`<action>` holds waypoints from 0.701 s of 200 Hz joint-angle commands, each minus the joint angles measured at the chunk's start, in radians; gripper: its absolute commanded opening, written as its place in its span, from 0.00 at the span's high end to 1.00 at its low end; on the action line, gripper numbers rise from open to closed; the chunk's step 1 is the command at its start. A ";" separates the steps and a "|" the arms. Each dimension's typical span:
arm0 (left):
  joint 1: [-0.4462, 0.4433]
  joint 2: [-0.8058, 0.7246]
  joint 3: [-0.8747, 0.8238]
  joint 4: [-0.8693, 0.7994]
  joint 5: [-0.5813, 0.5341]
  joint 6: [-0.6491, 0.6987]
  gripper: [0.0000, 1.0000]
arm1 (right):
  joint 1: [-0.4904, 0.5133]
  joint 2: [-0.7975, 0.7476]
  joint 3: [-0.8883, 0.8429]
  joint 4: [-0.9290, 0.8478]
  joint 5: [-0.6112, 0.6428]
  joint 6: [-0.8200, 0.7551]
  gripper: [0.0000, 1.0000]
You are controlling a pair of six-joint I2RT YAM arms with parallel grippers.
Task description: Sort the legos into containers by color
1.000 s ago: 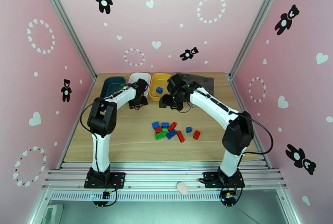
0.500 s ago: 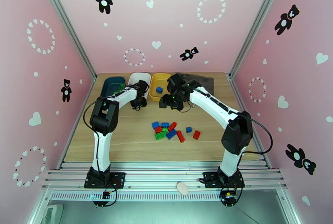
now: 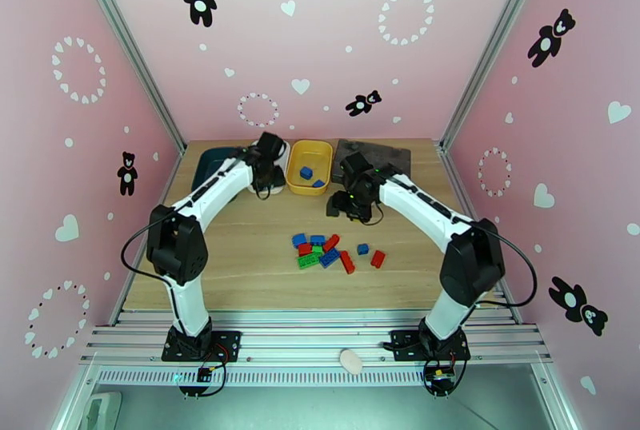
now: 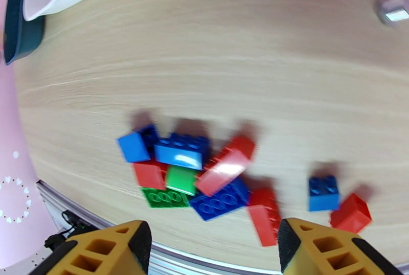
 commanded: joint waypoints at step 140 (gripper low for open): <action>0.032 -0.003 -0.013 -0.030 0.023 -0.038 0.25 | -0.036 -0.332 -0.394 -0.032 0.102 0.145 0.32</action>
